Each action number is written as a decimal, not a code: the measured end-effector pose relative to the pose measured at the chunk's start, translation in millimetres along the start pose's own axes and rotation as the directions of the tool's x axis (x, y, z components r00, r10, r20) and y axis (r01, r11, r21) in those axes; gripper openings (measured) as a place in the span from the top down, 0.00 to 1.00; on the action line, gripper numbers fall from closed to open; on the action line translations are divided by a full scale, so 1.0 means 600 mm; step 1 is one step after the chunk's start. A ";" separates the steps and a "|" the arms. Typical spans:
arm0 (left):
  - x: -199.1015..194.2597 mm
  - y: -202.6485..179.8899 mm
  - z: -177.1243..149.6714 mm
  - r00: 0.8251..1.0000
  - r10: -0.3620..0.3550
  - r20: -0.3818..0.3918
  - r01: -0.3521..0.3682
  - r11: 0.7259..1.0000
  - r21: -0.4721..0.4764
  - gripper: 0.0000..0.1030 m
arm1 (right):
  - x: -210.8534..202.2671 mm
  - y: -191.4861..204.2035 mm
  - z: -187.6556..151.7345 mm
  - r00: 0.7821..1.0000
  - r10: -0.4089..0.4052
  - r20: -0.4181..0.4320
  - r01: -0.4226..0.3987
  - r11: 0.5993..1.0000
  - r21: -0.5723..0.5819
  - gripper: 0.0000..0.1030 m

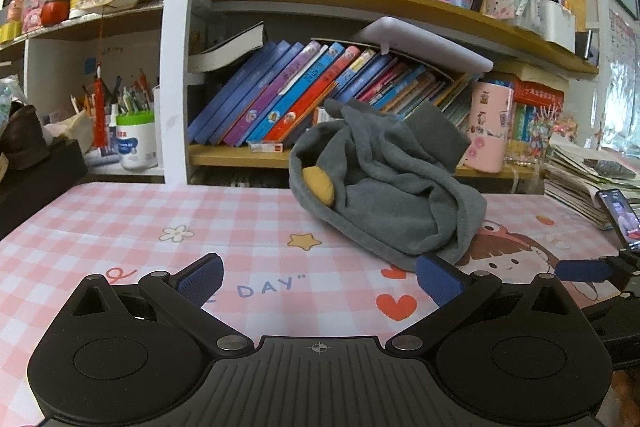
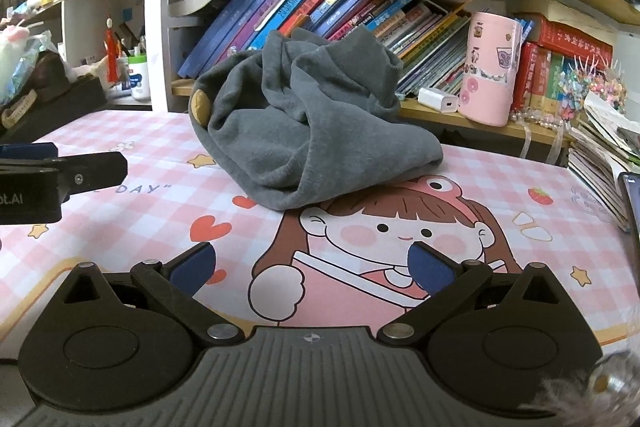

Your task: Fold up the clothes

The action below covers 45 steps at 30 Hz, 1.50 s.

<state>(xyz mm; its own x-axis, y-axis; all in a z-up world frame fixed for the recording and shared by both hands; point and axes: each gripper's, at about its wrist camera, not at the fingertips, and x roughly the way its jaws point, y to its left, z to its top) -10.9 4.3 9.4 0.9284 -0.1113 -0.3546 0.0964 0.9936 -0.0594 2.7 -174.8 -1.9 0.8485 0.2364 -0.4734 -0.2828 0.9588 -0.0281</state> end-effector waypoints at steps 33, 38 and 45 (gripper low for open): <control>0.061 0.011 0.031 0.998 0.051 -0.048 -0.045 0.992 0.118 0.00 | 0.118 -0.027 0.099 0.998 0.025 0.057 -0.036 0.981 0.190 0.04; 0.106 0.013 0.066 0.999 0.052 -0.015 -0.050 0.990 0.129 0.00 | 0.155 -0.018 0.112 0.999 0.031 0.036 -0.037 0.982 0.183 0.20; 0.194 0.026 0.104 0.997 0.083 0.009 -0.083 0.997 0.000 0.00 | 0.156 -0.054 0.107 0.999 0.005 0.038 -0.014 0.972 0.234 0.71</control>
<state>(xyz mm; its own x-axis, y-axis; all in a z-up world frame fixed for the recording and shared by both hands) 120.8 8.3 25.3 0.9363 -0.0287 -0.3500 0.0193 0.9994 -0.0303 120.0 -173.9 11.0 0.8634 0.2473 -0.4398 -0.1821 0.9656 0.1856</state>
